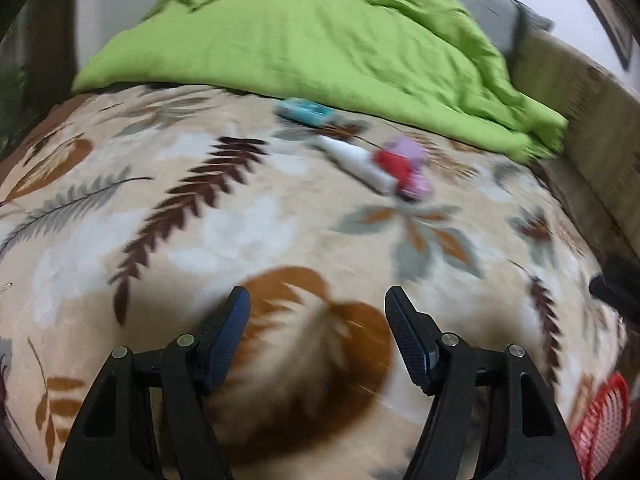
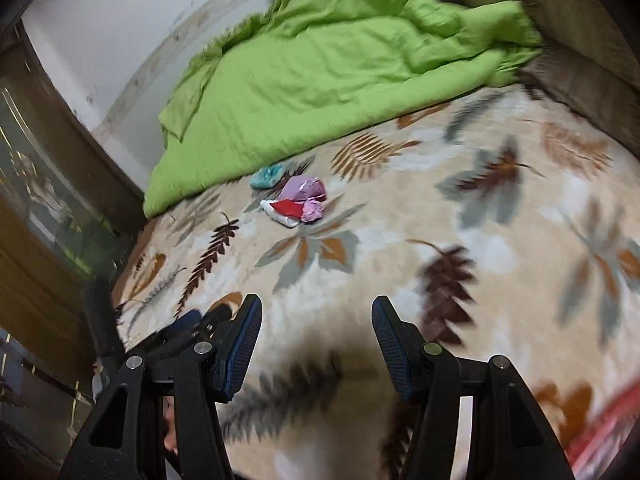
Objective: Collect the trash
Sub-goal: 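Move both open tools back over the remaining trash on the bed, then grasp the pink crumpled paper ball with the right tool while the left tool grasps the white spray bottle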
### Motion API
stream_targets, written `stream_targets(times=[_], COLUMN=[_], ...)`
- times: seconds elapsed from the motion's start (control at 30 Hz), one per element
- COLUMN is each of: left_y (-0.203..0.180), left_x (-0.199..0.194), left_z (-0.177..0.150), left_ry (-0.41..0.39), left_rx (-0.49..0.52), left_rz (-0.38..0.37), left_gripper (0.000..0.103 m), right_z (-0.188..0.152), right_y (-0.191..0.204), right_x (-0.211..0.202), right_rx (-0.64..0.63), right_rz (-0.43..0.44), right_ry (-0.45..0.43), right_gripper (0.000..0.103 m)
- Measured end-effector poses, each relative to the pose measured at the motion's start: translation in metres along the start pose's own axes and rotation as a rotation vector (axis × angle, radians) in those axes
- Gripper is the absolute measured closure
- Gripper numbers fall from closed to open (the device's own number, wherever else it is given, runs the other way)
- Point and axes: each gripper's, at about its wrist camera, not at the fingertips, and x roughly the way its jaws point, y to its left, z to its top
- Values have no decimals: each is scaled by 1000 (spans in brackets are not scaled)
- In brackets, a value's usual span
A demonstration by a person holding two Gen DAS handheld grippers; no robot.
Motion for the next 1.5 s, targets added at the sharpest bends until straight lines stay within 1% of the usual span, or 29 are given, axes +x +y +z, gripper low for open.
stream_targets(times=[0.03, 0.1, 0.17, 0.23, 0.3, 0.4, 0.43, 0.53, 0.6, 0.67, 0.73, 0.87, 0.93, 0.97, 1.0, 1.07, 1.13, 1.17, 1.2, 1.3, 1.37, 1.4, 1.43, 1.5], left_y=[5, 10, 14, 13, 12, 12, 12, 12, 11, 11, 12, 15, 21, 26, 31, 39, 47, 51, 55, 63, 64, 63, 62, 61], left_x=[5, 13, 19, 16, 20, 22, 22, 23, 24, 24, 23, 22, 20, 19, 18, 14, 9, 8, 7, 6, 6, 6, 6, 8], left_z=[-2, -8, -11, -10, -10, -8, -8, -8, -7, -8, -8, -7, -6, -5, -4, -1, 1, 3, 4, 10, 15, 19, 24, 37], left_ry=[-14, -18, -6, -34, -22, -21, -21, -19, -16, -15, -14, -14, -20, -23, -26, -42, -64, -67, -66, -64, -60, -55, -48, -25], left_rx=[-3, -9, -17, -11, 2, 0, 0, 1, 1, -2, -8, -28, -66, -92, -115, -154, -179, -193, -208, -249, -257, -260, -263, -277], left_rz=[34, 72, 67, 55, 55, 43, 42, 41, 42, 39, 34, 16, -7, -20, -29, -23, -2, 1, 1, -6, -9, -18, -28, -76], left_gripper=[34, 34, 34, 34, 34, 34, 34, 34, 34, 34, 34, 34, 34, 34, 34, 34, 34, 34, 34, 34, 34, 34, 34, 34], right_z=[6, 25, 38, 51, 64, 75, 77, 83, 87, 90, 94, 101, 97, 94, 87, 74, 62, 57, 53, 44, 36, 30, 27, 19], right_y=[2, 7, 10, 9, 3, -6, -8, -3, 3, 6, 12, 20, 28, 32, 38, 46, 47, 45, 41, 34, 31, 32, 34, 39], right_x=[10, 47, 75, 108, 144, 177, 186, 201, 208, 216, 221, 233, 236, 236, 236, 232, 224, 218, 209, 174, 146, 133, 125, 114], right_rx=[0, -6, 1, 20, 49, 91, 105, 100, 76, 60, 41, 22, 3, -6, -10, -26, 25, 63, 94, 131, 155, 156, 143, 121], right_rz=[4, 14, 7, 3, -29, -57, -50, -47, -66, -81, -94, -104, -100, -82, -33, 23, 122, 154, 162, 118, 19, -7, -5, -6], right_ry=[1, 25, 44, 66, 89, 111, 119, 126, 121, 134, 126, 122, 125, 130, 153, 186, 213, 217, 204, 103, 12, -32, -52, -84], right_gripper=[43, 46, 47, 54, 56, 57, 57, 58, 61, 62, 66, 68, 70, 71, 72, 73, 74, 74, 74, 74, 74, 74, 74, 74])
